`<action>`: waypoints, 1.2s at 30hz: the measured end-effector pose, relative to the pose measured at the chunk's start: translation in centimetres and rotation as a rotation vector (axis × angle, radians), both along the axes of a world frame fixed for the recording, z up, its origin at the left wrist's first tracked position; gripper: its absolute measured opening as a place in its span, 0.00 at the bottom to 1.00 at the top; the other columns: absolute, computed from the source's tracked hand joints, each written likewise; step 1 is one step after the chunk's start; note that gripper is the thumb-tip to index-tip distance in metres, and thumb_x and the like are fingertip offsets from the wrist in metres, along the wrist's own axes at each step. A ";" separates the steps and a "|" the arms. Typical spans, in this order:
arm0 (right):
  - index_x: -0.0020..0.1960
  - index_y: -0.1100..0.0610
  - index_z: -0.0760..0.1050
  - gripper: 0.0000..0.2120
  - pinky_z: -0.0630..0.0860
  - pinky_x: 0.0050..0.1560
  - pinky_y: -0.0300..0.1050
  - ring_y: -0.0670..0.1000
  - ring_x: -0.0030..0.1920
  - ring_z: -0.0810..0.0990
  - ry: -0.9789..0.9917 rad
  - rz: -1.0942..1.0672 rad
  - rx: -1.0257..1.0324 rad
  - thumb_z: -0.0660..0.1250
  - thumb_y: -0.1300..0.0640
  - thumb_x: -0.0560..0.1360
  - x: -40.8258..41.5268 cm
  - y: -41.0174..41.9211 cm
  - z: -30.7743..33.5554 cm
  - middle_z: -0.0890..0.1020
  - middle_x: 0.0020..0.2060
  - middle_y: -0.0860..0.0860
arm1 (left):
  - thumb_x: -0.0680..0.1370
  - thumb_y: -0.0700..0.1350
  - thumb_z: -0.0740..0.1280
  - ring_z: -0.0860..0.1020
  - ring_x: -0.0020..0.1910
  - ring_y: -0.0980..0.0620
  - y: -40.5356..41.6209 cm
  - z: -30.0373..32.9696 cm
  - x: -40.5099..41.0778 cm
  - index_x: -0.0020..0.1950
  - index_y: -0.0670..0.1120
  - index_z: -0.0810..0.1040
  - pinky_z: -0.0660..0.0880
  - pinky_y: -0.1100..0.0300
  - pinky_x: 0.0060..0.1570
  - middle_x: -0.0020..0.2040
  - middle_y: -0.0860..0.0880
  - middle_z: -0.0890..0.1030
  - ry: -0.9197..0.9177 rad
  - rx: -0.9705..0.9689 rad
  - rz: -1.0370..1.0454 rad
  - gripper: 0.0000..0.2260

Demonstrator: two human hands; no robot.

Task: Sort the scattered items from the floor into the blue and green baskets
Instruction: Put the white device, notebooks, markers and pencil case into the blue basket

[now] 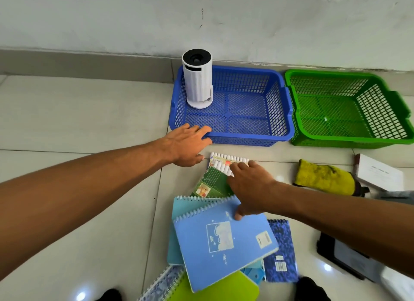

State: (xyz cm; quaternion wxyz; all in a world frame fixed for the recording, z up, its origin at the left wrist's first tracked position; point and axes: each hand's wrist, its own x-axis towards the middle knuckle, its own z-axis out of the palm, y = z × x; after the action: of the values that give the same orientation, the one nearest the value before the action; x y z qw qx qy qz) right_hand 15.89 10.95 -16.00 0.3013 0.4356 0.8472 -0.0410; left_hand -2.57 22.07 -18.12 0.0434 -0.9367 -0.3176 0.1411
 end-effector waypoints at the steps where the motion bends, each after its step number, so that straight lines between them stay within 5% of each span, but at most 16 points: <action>1: 0.67 0.58 0.71 0.41 0.67 0.61 0.53 0.57 0.61 0.71 -0.038 0.001 -0.009 0.67 0.28 0.67 0.0 -0.2 0.1 0.71 0.62 0.57 | 0.80 0.57 0.57 0.70 0.63 0.46 0.0 0.0 0.1 0.73 0.47 0.64 0.65 0.51 0.63 0.74 0.43 0.59 0.005 -0.002 -0.001 0.24; 7: 0.65 0.55 0.71 0.46 0.64 0.59 0.57 0.58 0.58 0.66 0.231 0.113 0.144 0.66 0.23 0.60 -0.1 -2.5 -0.8 0.70 0.59 0.56 | 0.80 0.57 0.57 0.70 0.63 0.46 0.1 -0.1 0.1 0.73 0.47 0.64 0.66 0.50 0.63 0.72 0.43 0.61 0.011 0.016 -0.020 0.24; 12: 0.71 0.56 0.61 0.50 0.66 0.63 0.52 0.55 0.58 0.69 0.323 -0.096 -0.060 0.72 0.28 0.61 -1.4 -4.3 -2.4 0.70 0.59 0.53 | 0.80 0.55 0.56 0.72 0.60 0.46 0.5 -0.1 0.3 0.73 0.48 0.64 0.69 0.50 0.61 0.72 0.44 0.63 -0.014 -0.059 -0.002 0.22; 16: 0.59 0.54 0.72 0.34 0.69 0.54 0.49 0.56 0.56 0.72 0.390 -0.288 -0.138 0.71 0.30 0.65 -1.1 -2.4 -1.7 0.74 0.54 0.52 | 0.81 0.54 0.53 0.76 0.51 0.47 0.9 0.4 0.0 0.63 0.48 0.68 0.74 0.50 0.52 0.69 0.46 0.66 -0.144 -0.148 -0.002 0.15; 19: 0.51 0.52 0.69 0.24 0.73 0.46 0.48 0.56 0.49 0.75 0.380 -0.354 -0.322 0.68 0.33 0.70 -1.2 -1.1 -1.0 0.73 0.46 0.50 | 0.82 0.55 0.53 0.74 0.36 0.50 1.1 0.4 -1.2 0.53 0.48 0.64 0.72 0.53 0.37 0.56 0.48 0.69 -0.291 -0.105 0.060 0.11; 23: 0.55 0.55 0.71 0.20 0.73 0.44 0.48 0.55 0.44 0.74 0.477 -0.276 -0.426 0.65 0.39 0.76 -0.8 0.2 0.7 0.75 0.42 0.50 | 0.82 0.59 0.48 0.78 0.47 0.45 2.1 -0.3 -3.3 0.66 0.45 0.67 0.75 0.51 0.48 0.62 0.46 0.72 -0.344 -0.018 0.222 0.23; 26: 0.51 0.53 0.72 0.16 0.68 0.40 0.44 0.52 0.39 0.72 0.614 -0.229 -0.343 0.67 0.41 0.76 0.2 2.4 3.0 0.74 0.37 0.49 | 0.82 0.58 0.45 0.77 0.56 0.42 3.1 -0.5 -4.6 0.66 0.41 0.72 0.72 0.49 0.58 0.64 0.41 0.75 -0.330 0.112 0.251 0.28; 28: 0.50 0.53 0.73 0.16 0.73 0.43 0.48 0.52 0.40 0.76 0.728 -0.264 -0.250 0.68 0.40 0.74 1.3 4.5 4.9 0.78 0.39 0.50 | 0.80 0.58 0.41 0.76 0.60 0.42 3.6 0.1 -4.9 0.69 0.41 0.70 0.70 0.49 0.61 0.68 0.42 0.72 -0.327 0.066 0.300 0.31; 33: 0.51 0.53 0.75 0.19 0.79 0.49 0.58 0.54 0.46 0.83 1.082 -0.644 0.029 0.69 0.39 0.70 5.8 10.7 9.2 0.83 0.46 0.51 | 0.76 0.49 0.58 0.72 0.66 0.40 4.7 0.2 -4.5 0.72 0.41 0.67 0.69 0.47 0.65 0.72 0.40 0.66 -0.420 0.068 0.351 0.25; 36: 0.52 0.53 0.69 0.17 0.81 0.45 0.62 0.59 0.46 0.83 1.151 -0.814 0.127 0.66 0.42 0.72 7.5 13.8 10.8 0.81 0.48 0.56 | 0.78 0.56 0.56 0.67 0.70 0.41 5.0 -0.2 -3.9 0.74 0.40 0.66 0.65 0.46 0.69 0.74 0.39 0.64 -0.365 0.165 0.424 0.29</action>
State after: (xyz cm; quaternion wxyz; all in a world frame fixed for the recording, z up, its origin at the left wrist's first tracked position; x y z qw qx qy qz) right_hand 23.38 24.73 -5.22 -0.2596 0.6436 0.6428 -0.3244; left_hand -6.46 27.10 -18.30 0.0313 -0.8526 -0.5193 -0.0501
